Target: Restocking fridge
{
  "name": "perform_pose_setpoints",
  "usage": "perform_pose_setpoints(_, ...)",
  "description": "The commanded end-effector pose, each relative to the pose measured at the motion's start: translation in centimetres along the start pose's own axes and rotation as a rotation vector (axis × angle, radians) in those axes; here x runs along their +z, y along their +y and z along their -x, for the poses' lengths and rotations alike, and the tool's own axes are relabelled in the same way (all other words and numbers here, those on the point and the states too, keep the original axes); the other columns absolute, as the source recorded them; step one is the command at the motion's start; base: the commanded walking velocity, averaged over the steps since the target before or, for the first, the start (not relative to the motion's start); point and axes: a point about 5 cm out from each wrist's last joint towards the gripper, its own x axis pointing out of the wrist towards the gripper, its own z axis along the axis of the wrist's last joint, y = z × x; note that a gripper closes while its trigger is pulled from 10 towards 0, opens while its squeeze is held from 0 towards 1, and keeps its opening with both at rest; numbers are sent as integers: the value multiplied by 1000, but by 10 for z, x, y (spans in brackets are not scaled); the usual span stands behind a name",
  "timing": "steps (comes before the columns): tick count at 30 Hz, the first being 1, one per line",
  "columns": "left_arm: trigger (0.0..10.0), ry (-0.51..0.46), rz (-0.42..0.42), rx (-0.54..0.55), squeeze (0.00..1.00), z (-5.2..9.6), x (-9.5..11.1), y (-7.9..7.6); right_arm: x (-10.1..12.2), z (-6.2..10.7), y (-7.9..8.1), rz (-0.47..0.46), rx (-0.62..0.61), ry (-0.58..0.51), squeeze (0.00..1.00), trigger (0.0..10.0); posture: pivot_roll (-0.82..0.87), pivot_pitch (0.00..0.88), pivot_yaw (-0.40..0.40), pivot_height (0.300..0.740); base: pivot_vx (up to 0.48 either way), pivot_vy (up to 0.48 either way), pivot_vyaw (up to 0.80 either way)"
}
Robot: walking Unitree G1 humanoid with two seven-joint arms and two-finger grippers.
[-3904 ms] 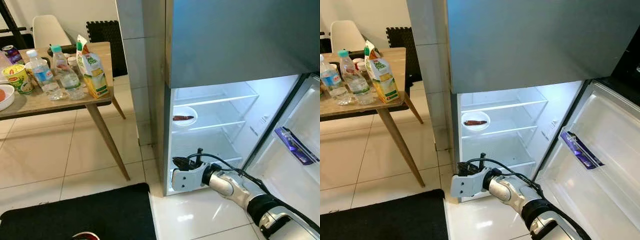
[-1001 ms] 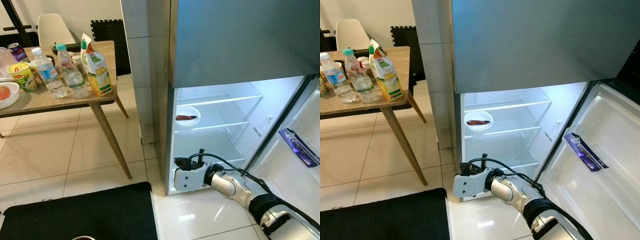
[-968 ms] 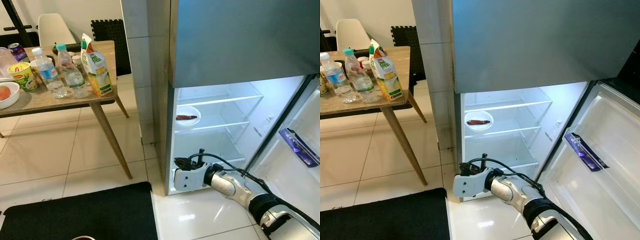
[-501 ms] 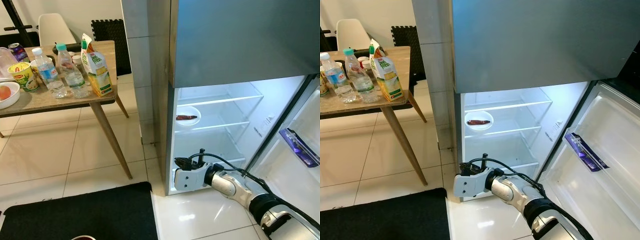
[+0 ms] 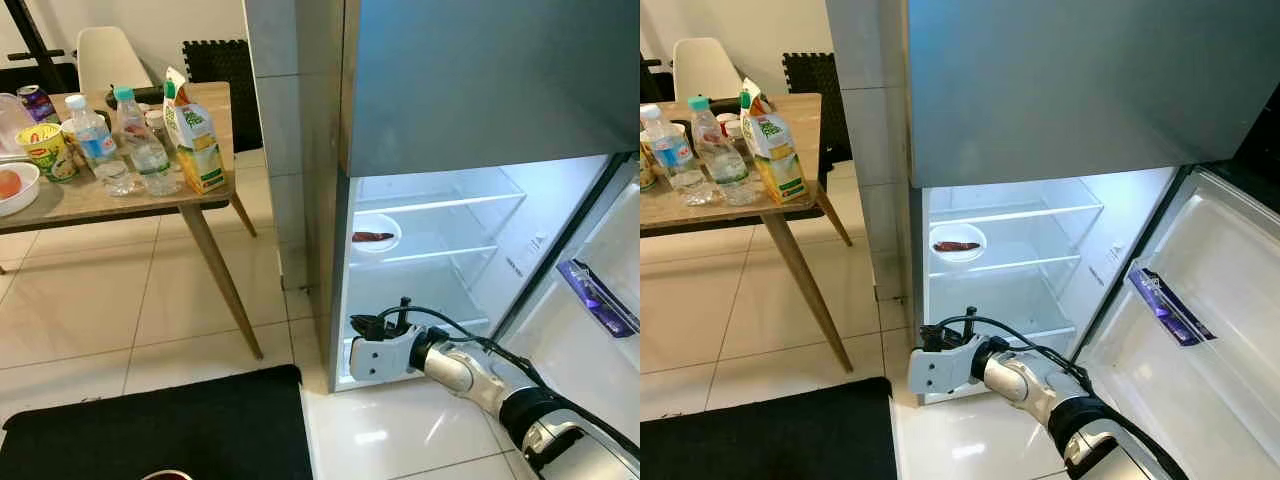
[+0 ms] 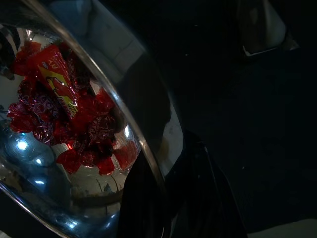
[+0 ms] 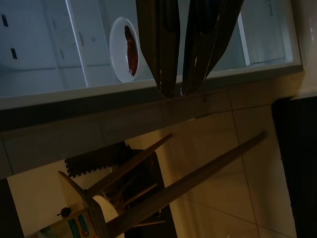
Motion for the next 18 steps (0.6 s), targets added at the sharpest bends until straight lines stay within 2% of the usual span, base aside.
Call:
perform_pose_setpoints(1,10000,-2,14,2,0,0,-1,-2,-2,3,3,-12,7,-1,0,10000,-30,44,-62,740,0,0,0)
perform_pose_setpoints(9,10000,-1,18,-7,0,0,-1,-6,-3,4,2,-15,5,1,0,10000,-37,50,-60,740,0,0,0)
perform_pose_setpoints(18,10000,-7,12,3,0,0,2,0,-3,4,1,-19,-6,5,0,10000,-51,52,-50,740,0,0,0)
